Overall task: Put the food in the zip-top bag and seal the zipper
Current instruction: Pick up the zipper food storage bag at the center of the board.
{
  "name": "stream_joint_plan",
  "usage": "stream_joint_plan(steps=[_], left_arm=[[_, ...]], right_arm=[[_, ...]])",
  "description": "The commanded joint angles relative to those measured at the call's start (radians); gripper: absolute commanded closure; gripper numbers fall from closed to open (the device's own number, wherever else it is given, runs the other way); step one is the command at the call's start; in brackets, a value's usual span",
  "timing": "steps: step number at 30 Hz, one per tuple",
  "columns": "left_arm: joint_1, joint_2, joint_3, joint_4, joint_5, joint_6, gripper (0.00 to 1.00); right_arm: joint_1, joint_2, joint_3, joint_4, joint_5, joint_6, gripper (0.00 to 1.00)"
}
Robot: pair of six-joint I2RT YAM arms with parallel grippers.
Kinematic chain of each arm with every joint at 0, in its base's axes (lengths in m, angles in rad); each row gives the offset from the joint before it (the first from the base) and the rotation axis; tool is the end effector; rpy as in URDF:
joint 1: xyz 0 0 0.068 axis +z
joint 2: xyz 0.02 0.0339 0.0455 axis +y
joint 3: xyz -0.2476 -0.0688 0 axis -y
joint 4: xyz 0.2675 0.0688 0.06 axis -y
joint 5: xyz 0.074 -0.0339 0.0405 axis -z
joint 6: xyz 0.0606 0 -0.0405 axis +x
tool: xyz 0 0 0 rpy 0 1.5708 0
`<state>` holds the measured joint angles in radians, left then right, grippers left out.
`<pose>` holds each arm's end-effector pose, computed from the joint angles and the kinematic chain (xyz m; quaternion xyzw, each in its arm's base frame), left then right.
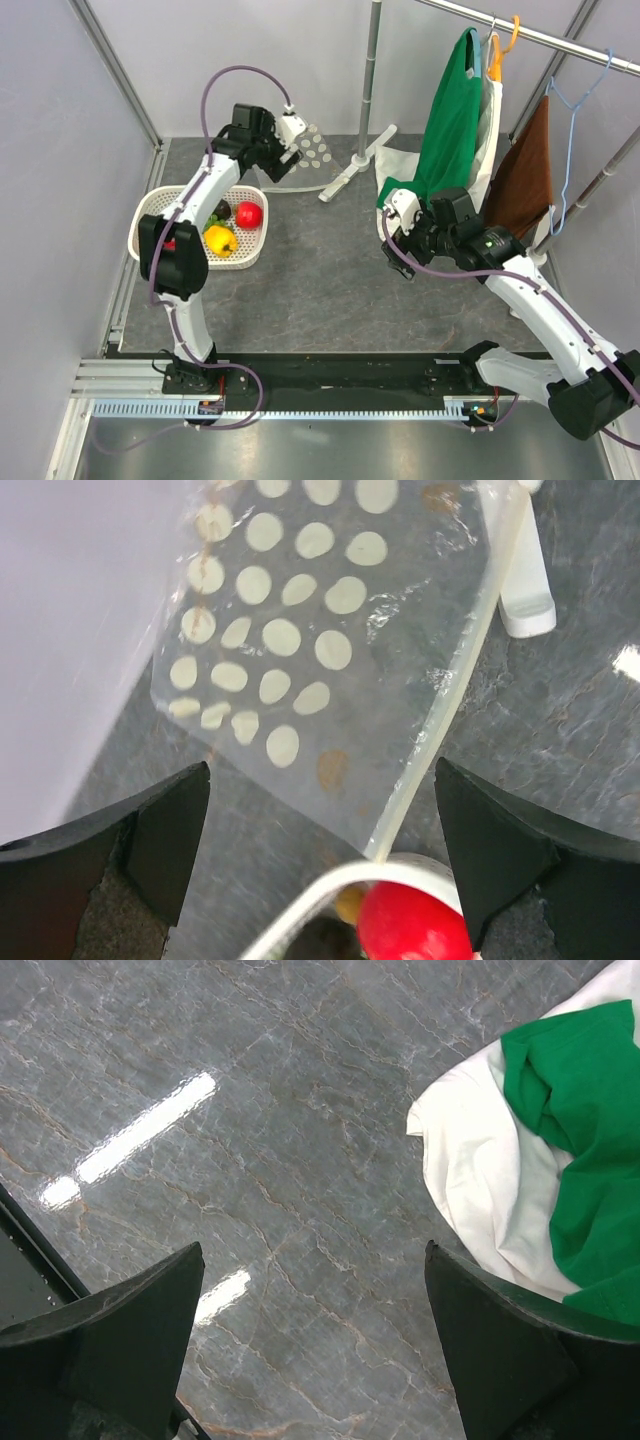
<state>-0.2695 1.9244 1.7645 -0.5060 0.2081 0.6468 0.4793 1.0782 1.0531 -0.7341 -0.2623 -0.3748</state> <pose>0.4634 -0.1410 0.2801 0.4364 0.7822 -0.0102 0.4446 0.2305 0.1375 0.2937 -0.4243 0.8077 0.1404 0.3846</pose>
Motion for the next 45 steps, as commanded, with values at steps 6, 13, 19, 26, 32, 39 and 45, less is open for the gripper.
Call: stream_joint_plan(steps=[6, 13, 19, 26, 32, 39, 45], left_arm=[[-0.1, 0.105, -0.092, 0.064, -0.038, 0.448, 0.01], [-0.123, 0.208, -0.085, 0.072, -0.09, 0.505, 0.11], [-0.119, 0.269, -0.03, 0.084, -0.147, 0.504, 0.46], [-0.122, 0.074, -0.083, 0.078, -0.047, 0.468, 0.98], [-0.123, -0.178, -0.201, 0.017, 0.147, 0.494, 0.98], [-0.148, -0.461, -0.348, -0.133, 0.365, 0.677, 0.98], [-0.198, -0.585, -0.479, -0.184, 0.435, 0.843, 0.98]], right_arm=[[-0.005, 0.031, 0.054, 0.019, -0.018, -0.003, 0.02], [-0.007, 0.029, 0.059, 0.015, -0.012, 0.005, 0.02], [-0.018, 0.019, 0.053, 0.056, 0.006, 0.075, 0.02], [-0.018, -0.03, 0.051, 0.113, 0.034, 0.097, 0.02], [-0.018, -0.144, 0.036, 0.191, -0.014, 0.045, 0.02], [-0.018, -0.176, 0.125, 0.168, -0.138, -0.001, 0.02], [-0.018, -0.104, 0.292, 0.062, -0.314, 0.02, 0.02]])
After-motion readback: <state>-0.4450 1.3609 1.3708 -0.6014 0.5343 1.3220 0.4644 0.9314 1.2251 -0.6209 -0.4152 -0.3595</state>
